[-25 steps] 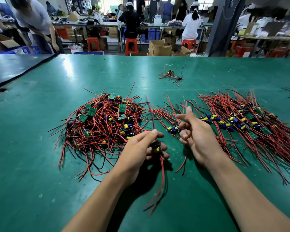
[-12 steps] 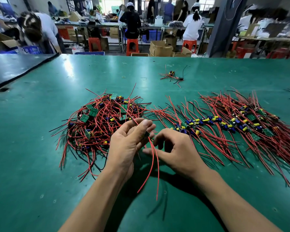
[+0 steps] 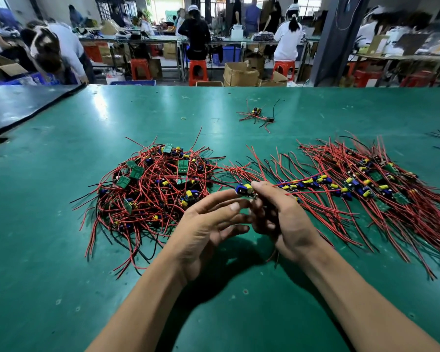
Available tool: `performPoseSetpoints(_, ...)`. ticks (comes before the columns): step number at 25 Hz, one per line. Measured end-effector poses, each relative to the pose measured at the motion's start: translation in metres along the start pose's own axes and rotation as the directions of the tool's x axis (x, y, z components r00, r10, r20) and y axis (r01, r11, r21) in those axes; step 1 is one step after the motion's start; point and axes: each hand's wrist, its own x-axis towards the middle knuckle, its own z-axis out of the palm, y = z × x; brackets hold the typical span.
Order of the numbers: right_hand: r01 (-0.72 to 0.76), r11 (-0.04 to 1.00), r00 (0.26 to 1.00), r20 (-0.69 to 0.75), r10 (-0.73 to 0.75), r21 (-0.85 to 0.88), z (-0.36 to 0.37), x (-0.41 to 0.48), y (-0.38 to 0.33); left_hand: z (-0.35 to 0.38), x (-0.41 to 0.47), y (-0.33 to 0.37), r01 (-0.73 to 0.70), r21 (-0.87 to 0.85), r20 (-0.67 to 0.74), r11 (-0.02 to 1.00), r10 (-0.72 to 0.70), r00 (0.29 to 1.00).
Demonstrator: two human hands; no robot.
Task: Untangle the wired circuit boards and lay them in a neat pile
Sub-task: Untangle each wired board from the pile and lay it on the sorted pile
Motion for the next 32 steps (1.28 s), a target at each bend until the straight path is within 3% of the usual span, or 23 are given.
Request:
performPoseSetpoints(5,-0.199,0.980,0.964,0.184,0.193,0.017,0.001,-0.007,0.003,0.004,-0.002,0.002,0.219,-0.012,0.038,0.976,-0.218,0.975)
performPoseSetpoints(10,-0.174,0.975,0.975,0.118,0.191,-0.141,-0.001,-0.005,0.004,0.003,-0.004,0.000,0.168,-0.005,0.044,0.986,-0.168,0.985)
performPoseSetpoints(16,-0.179,0.984,0.949,0.266,0.171,0.005,-0.009,-0.003,0.000,0.004,-0.003,-0.003,0.160,-0.010,0.027,0.987,-0.160,0.987)
performPoseSetpoints(22,-0.202,0.975,0.945,0.279,0.169,0.094,-0.011,-0.004,0.002,0.003,-0.005,-0.003,0.164,0.007,0.047,0.986,-0.164,0.985)
performPoseSetpoints(32,-0.199,0.972,0.954,0.203,0.221,-0.123,-0.008,-0.002,0.007,0.005,-0.007,-0.003,0.222,0.143,0.007,0.965,-0.225,0.974)
